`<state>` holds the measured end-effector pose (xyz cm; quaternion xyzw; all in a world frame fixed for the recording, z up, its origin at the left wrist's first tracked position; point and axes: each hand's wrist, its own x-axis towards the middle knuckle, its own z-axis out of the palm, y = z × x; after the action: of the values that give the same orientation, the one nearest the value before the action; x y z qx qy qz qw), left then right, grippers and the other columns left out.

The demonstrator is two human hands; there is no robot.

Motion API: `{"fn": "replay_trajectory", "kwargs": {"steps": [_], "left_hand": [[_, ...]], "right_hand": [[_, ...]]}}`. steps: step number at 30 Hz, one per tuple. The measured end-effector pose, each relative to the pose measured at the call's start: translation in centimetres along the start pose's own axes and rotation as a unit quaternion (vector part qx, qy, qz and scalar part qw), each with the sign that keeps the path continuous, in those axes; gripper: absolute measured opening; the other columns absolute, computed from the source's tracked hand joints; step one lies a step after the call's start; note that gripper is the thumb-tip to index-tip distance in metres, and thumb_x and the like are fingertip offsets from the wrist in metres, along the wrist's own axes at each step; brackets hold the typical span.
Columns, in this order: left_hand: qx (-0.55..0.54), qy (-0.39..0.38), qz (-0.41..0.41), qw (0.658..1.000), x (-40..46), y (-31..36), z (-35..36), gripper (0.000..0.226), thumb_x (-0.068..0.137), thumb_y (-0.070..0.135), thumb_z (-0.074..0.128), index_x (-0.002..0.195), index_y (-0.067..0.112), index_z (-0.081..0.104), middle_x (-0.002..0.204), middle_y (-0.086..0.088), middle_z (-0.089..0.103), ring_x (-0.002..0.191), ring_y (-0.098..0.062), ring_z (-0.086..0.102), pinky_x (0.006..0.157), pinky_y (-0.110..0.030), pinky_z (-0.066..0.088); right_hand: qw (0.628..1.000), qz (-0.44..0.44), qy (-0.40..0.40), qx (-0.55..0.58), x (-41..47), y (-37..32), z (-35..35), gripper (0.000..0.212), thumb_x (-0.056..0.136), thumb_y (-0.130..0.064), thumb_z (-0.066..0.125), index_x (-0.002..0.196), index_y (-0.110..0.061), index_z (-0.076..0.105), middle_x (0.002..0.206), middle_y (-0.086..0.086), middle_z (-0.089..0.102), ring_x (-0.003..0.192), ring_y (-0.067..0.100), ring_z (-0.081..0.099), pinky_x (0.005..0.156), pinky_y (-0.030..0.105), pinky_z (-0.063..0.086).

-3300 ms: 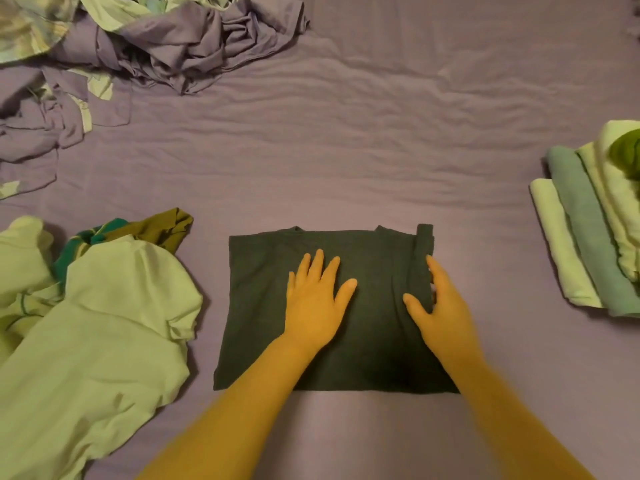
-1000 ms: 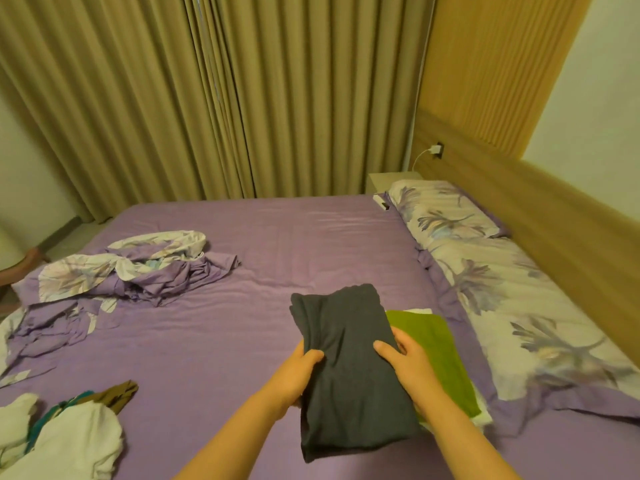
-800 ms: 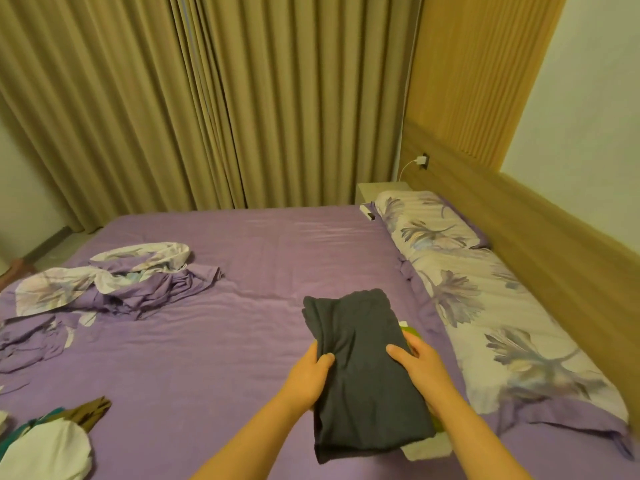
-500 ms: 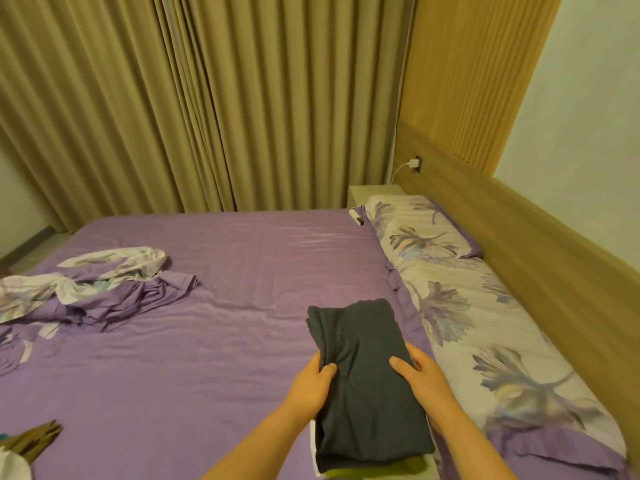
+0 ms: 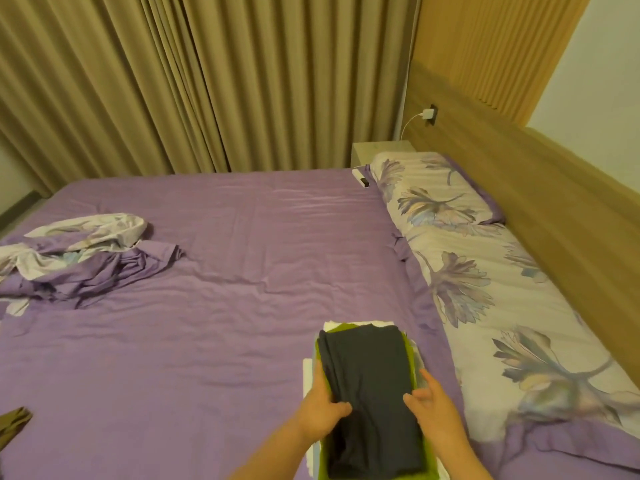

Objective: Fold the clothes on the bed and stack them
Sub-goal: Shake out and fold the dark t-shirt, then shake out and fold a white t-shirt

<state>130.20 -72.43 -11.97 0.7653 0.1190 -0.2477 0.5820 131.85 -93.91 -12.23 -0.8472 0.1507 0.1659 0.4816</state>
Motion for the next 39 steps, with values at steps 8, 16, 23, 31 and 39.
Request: {"fn": "replay_trajectory", "kwargs": {"steps": [8, 16, 23, 31, 39], "left_hand": [[0.169, 0.014, -0.116, 0.979, -1.7, -1.4, -0.4, 0.067, 0.094, 0.014, 0.052, 0.150, 0.018, 0.015, 0.135, -0.011, 0.052, 0.120, -0.027, 0.054, 0.101, -0.030, 0.044], [0.218, 0.023, -0.136, 0.966, -7.6, -0.6, -2.2, 0.050, 0.094, 0.024, 0.053, 0.141, 0.014, 0.039, 0.137, -0.008, 0.052, 0.120, -0.024, 0.054, 0.101, -0.031, 0.044], [0.282, 0.049, -0.112, 0.952, -17.5, 0.0, -5.9, 0.045, 0.097, 0.027, 0.049, 0.139, 0.012, 0.044, 0.142, -0.009, 0.046, 0.128, -0.024, 0.046, 0.106, -0.033, 0.038], [0.278, 0.080, -0.143, 0.946, -30.0, -5.1, -11.6, 0.024, 0.097, 0.028, 0.047, 0.114, 0.017, 0.060, 0.124, -0.012, 0.052, 0.125, -0.027, 0.048, 0.096, -0.030, 0.041], [0.333, 0.103, -0.141, 0.927, -44.2, -12.4, -19.0, 0.017, 0.095, 0.040, 0.049, 0.089, 0.024, 0.051, 0.095, -0.002, 0.049, 0.097, -0.026, 0.052, 0.084, -0.031, 0.041]], "right_hand": [[0.985, 0.005, -0.012, -0.173, -2.2, 0.8, 1.7, 0.059, 0.094, -0.021, 0.055, 0.145, -0.020, 0.028, 0.144, 0.008, 0.042, 0.128, 0.023, 0.045, 0.107, 0.031, 0.036], [0.932, -0.114, -0.039, -0.342, -8.5, -4.3, 3.9, 0.049, 0.097, -0.033, 0.046, 0.143, -0.028, 0.032, 0.143, -0.005, 0.042, 0.127, 0.013, 0.043, 0.104, 0.027, 0.038], [0.897, -0.195, -0.112, -0.380, -15.1, -7.9, 6.9, 0.037, 0.098, -0.034, 0.042, 0.134, -0.029, 0.044, 0.128, -0.005, 0.054, 0.117, 0.014, 0.052, 0.097, 0.030, 0.040], [0.841, -0.278, -0.168, -0.432, -24.5, -10.9, 12.8, 0.040, 0.094, -0.040, 0.043, 0.133, -0.030, 0.047, 0.135, -0.005, 0.052, 0.125, 0.015, 0.047, 0.100, 0.026, 0.037], [0.779, -0.352, -0.192, -0.482, -36.2, -14.1, 22.6, 0.044, 0.095, -0.044, 0.042, 0.135, -0.028, 0.046, 0.138, -0.004, 0.048, 0.130, 0.017, 0.041, 0.104, 0.028, 0.030]]}}
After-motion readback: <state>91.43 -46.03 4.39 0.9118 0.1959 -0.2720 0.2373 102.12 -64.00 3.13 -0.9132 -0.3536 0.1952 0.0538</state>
